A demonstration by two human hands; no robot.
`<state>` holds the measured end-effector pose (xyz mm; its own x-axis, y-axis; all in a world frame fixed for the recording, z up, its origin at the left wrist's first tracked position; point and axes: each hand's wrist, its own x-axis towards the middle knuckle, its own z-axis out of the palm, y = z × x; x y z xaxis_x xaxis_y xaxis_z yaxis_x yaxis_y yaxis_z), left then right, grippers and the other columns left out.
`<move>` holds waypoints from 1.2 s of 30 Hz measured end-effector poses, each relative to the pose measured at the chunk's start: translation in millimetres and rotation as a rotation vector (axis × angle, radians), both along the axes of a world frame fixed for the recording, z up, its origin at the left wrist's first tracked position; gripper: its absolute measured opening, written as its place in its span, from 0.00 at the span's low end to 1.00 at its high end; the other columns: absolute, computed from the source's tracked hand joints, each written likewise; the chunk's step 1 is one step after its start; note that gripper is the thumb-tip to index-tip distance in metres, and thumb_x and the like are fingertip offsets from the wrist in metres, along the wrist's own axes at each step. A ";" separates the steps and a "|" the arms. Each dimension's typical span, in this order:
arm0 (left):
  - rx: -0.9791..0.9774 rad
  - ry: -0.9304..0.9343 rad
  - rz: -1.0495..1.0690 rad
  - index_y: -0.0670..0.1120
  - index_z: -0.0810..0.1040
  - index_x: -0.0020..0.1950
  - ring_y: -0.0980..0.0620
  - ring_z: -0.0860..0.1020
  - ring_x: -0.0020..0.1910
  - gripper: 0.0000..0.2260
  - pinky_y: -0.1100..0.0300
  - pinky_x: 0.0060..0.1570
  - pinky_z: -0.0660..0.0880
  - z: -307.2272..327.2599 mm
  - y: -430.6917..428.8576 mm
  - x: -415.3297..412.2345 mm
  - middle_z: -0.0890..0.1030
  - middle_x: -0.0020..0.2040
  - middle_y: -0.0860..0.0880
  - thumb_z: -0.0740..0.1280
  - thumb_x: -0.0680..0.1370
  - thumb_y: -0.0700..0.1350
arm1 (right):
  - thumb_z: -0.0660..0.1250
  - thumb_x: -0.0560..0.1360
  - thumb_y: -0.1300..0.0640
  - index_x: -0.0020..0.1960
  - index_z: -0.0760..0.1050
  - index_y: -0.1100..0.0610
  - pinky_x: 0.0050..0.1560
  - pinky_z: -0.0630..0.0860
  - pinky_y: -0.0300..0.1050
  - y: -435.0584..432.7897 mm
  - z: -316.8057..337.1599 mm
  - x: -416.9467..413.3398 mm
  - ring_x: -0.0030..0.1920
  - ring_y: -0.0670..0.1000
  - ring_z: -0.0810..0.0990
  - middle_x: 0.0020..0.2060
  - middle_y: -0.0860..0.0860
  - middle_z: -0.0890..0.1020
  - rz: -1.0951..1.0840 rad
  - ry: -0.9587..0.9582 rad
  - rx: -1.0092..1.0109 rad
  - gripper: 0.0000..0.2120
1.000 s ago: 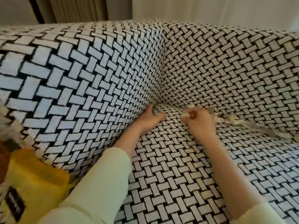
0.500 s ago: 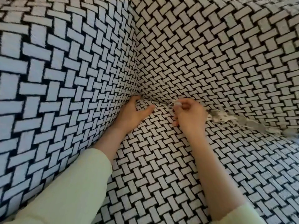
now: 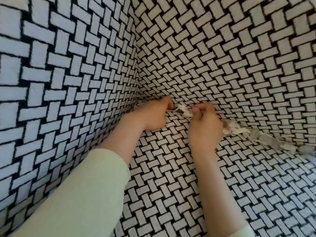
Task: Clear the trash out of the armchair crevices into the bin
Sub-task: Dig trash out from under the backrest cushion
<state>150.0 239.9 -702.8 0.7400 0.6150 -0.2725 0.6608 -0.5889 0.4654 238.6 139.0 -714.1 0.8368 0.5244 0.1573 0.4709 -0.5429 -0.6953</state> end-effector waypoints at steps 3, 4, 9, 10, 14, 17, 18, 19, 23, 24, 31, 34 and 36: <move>-0.090 0.015 0.124 0.50 0.64 0.67 0.48 0.70 0.54 0.23 0.58 0.50 0.69 4.8 -6.0 7.8 0.74 0.61 0.46 0.60 0.72 0.36 | 0.57 0.79 0.59 0.58 0.68 0.57 0.39 0.62 0.43 3.4 1.1 -2.9 0.49 0.56 0.78 0.48 0.54 0.81 0.014 -0.009 -0.097 0.08; -0.145 0.015 0.174 0.50 0.63 0.68 0.45 0.68 0.60 0.24 0.55 0.58 0.67 6.9 -9.5 9.7 0.72 0.63 0.45 0.59 0.72 0.37 | 0.58 0.78 0.60 0.59 0.67 0.58 0.38 0.63 0.42 3.0 2.5 -3.5 0.49 0.55 0.78 0.48 0.54 0.81 0.044 -0.019 -0.137 0.10; -0.148 0.037 0.352 0.47 0.58 0.73 0.45 0.55 0.74 0.25 0.51 0.73 0.46 11.2 -32.1 23.0 0.63 0.73 0.44 0.57 0.78 0.51 | 0.59 0.77 0.59 0.62 0.64 0.59 0.39 0.68 0.44 3.5 0.2 0.1 0.49 0.56 0.78 0.47 0.57 0.80 0.154 -0.050 -0.260 0.14; -0.096 0.042 0.386 0.47 0.58 0.73 0.45 0.56 0.74 0.25 0.51 0.73 0.46 8.9 -36.1 23.4 0.63 0.74 0.44 0.56 0.78 0.54 | 0.59 0.78 0.58 0.62 0.64 0.58 0.40 0.68 0.45 2.4 -0.5 1.0 0.50 0.56 0.77 0.48 0.57 0.80 0.177 -0.053 -0.266 0.14; -0.047 -0.095 0.444 0.49 0.65 0.64 0.50 0.68 0.68 0.15 0.49 0.73 0.42 2.9 -47.5 32.0 0.75 0.63 0.48 0.54 0.78 0.51 | 0.55 0.79 0.57 0.62 0.71 0.52 0.42 0.67 0.43 -4.4 -2.4 4.2 0.52 0.54 0.77 0.50 0.52 0.81 0.254 0.032 -0.143 0.14; -0.112 -0.225 0.468 0.50 0.64 0.63 0.52 0.71 0.65 0.12 0.49 0.73 0.39 5.7 -65.3 40.2 0.77 0.60 0.50 0.53 0.80 0.47 | 0.55 0.79 0.60 0.59 0.75 0.51 0.47 0.71 0.42 -17.0 6.0 3.2 0.48 0.47 0.77 0.49 0.49 0.81 0.250 0.251 0.147 0.14; -0.096 -0.212 0.457 0.50 0.64 0.64 0.52 0.70 0.66 0.13 0.49 0.73 0.39 5.6 -70.6 42.6 0.76 0.61 0.50 0.52 0.80 0.48 | 0.55 0.79 0.61 0.58 0.76 0.52 0.49 0.72 0.38 -24.0 9.8 2.0 0.47 0.44 0.76 0.49 0.48 0.81 0.227 0.342 0.258 0.14; -0.072 -0.182 0.438 0.51 0.64 0.65 0.52 0.67 0.68 0.14 0.48 0.73 0.38 5.0 -77.1 45.8 0.75 0.63 0.50 0.52 0.80 0.49 | 0.56 0.79 0.63 0.57 0.76 0.53 0.49 0.72 0.32 -32.7 11.4 2.3 0.46 0.39 0.76 0.49 0.48 0.80 0.196 0.413 0.350 0.13; -0.043 -0.117 0.383 0.53 0.63 0.69 0.53 0.57 0.74 0.22 0.47 0.71 0.35 4.8 -98.4 58.3 0.65 0.71 0.52 0.59 0.76 0.56 | 0.55 0.78 0.68 0.57 0.76 0.55 0.55 0.76 0.38 -70.3 8.4 17.6 0.52 0.45 0.78 0.53 0.52 0.78 0.055 0.433 0.470 0.16; -0.030 -0.112 0.376 0.54 0.63 0.70 0.53 0.56 0.74 0.23 0.46 0.71 0.35 5.1 -101.5 60.9 0.64 0.72 0.52 0.59 0.76 0.57 | 0.54 0.78 0.67 0.59 0.75 0.56 0.55 0.75 0.43 -75.8 8.0 25.5 0.54 0.49 0.77 0.55 0.54 0.78 0.040 0.416 0.441 0.16; 0.078 -0.059 0.412 0.54 0.68 0.65 0.54 0.60 0.71 0.22 0.45 0.71 0.39 4.3 -108.2 66.4 0.68 0.69 0.53 0.58 0.75 0.62 | 0.52 0.81 0.56 0.62 0.72 0.59 0.33 0.61 0.39 -71.9 12.2 59.5 0.41 0.52 0.74 0.48 0.57 0.81 0.259 0.115 -0.141 0.15; 0.039 -0.122 0.545 0.53 0.75 0.58 0.53 0.65 0.68 0.19 0.43 0.71 0.41 6.6 -108.2 75.9 0.73 0.63 0.52 0.54 0.77 0.62 | 0.52 0.81 0.54 0.58 0.74 0.60 0.39 0.65 0.41 -66.2 11.4 66.0 0.42 0.54 0.76 0.47 0.58 0.81 0.281 0.143 -0.186 0.15; 0.109 -0.128 0.587 0.53 0.76 0.56 0.51 0.67 0.66 0.18 0.41 0.71 0.43 2.2 -108.1 80.7 0.75 0.61 0.51 0.54 0.77 0.61 | 0.54 0.80 0.52 0.58 0.72 0.60 0.41 0.66 0.41 -62.1 9.3 67.7 0.46 0.56 0.78 0.48 0.58 0.81 0.312 0.175 -0.228 0.15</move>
<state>230.6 131.9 -700.5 0.2914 0.9494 -0.1171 0.8324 -0.1914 0.5200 306.3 76.9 -704.8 0.6365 0.7615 -0.1222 0.5223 -0.5422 -0.6583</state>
